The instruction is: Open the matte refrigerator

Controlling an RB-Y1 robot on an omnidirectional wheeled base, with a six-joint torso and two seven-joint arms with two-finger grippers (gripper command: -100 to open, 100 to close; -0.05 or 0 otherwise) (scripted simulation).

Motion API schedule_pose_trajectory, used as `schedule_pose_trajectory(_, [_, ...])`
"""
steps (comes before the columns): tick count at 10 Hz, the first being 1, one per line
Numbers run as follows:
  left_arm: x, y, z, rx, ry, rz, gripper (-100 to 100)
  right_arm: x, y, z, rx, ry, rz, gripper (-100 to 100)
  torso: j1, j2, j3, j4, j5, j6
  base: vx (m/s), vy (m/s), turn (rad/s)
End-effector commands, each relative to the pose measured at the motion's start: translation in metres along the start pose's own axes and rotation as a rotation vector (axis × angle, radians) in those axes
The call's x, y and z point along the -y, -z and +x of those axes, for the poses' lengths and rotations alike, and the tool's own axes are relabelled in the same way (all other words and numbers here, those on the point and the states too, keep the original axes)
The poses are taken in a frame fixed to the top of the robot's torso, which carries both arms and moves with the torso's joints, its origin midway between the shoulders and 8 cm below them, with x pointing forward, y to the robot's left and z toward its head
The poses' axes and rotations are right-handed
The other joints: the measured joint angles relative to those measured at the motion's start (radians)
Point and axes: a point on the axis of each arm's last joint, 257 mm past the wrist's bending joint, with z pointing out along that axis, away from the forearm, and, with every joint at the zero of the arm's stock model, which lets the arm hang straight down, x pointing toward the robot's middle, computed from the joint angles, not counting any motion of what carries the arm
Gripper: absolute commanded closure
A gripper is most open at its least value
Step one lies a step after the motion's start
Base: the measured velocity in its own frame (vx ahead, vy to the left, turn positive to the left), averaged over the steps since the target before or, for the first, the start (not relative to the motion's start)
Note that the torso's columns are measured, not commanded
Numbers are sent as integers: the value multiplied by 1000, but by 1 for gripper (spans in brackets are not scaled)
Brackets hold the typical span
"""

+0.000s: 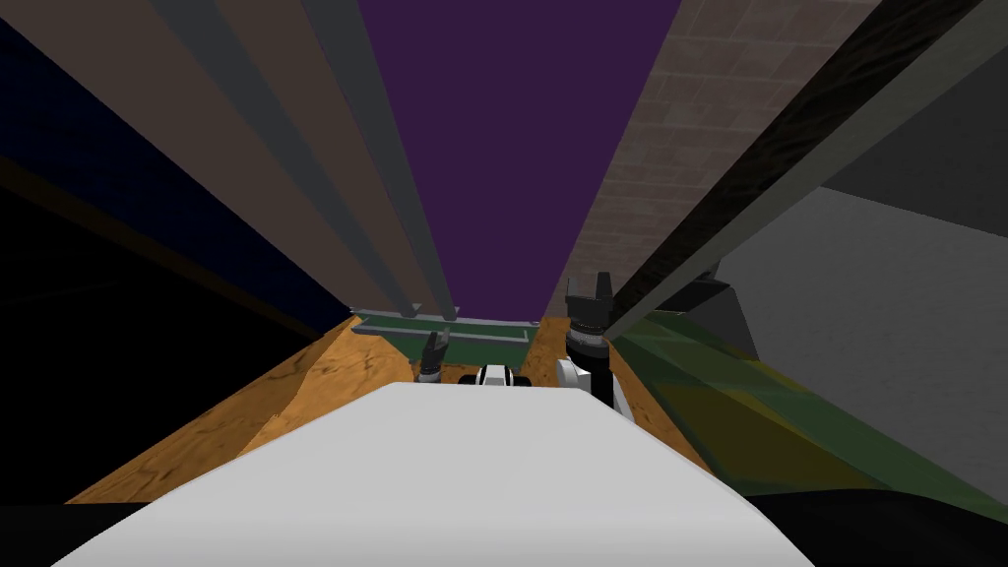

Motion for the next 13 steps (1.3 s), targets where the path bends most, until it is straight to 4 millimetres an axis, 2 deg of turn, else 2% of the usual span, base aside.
schedule_pose_trajectory(1, [-3, 12, 5, 6, 5, -3, -100, 0, 0, 0, 0, 0, 0, 0, 1, 2, 1, 0, 0, 0, 58, 43, -34])
schedule_pose_trajectory(6, [-3, 36, 18, 31, 23, 4, -100, 0, 0, 0, 0, 0, 0, 0, 0, 1, 0, 0, 0, 0, 72, 33, -43])
schedule_pose_trajectory(13, [12, 47, 31, 61, 44, 56, -100, 1, 0, 0, 0, 0, 2, 0, 0, 3, 2, 1, 0, 0, 26, 17, -31])
